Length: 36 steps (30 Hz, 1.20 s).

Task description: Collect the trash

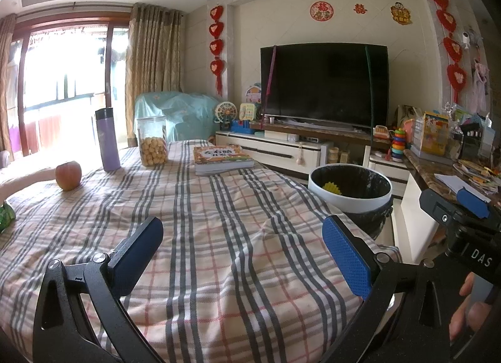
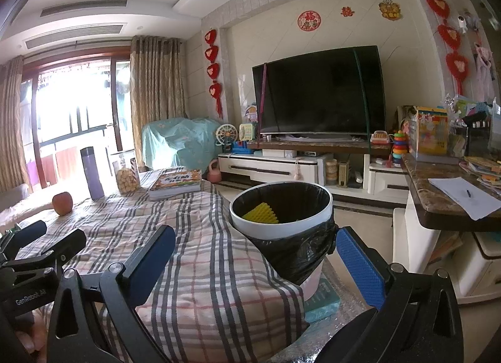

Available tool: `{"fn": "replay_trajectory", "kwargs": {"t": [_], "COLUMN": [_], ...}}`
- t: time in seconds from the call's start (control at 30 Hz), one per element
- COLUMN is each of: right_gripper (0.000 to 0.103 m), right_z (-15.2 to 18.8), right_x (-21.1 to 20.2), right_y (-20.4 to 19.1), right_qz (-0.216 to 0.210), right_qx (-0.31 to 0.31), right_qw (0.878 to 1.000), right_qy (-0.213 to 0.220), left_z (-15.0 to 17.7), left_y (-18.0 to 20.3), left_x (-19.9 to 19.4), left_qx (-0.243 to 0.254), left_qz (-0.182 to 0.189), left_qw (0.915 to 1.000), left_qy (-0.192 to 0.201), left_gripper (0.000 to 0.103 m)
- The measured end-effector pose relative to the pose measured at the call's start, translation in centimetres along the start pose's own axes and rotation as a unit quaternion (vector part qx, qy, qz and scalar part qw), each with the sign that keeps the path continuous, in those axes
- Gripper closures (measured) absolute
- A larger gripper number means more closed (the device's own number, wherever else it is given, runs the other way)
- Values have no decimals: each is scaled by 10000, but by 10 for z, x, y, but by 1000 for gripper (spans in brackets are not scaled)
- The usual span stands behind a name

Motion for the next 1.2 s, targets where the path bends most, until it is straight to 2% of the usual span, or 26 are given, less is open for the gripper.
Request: {"fn": "replay_trajectory", "kwargs": {"t": [1.2], "right_gripper": [0], "right_z": [0], "right_x": [-2], "right_y": [-7], "right_qz": [-72], "right_qx": [61], "right_qw": [10000], "right_qy": [29], "left_z": [5], "left_y": [-3], "left_x": [5], "left_qx": [31], "left_qz": [31], "left_qw": [10000], "left_qy": [-75], "left_gripper": [0]}}
Point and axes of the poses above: each gripper's, at about its wrist camera, not at the fingertips, and x roughly the way its jaws point, y to its right, z to its underside, the point moved 8 cm from there along x, roughly the way its jaws point, and after that the axes turned 5 degrees about x, right-handed, at the moved point
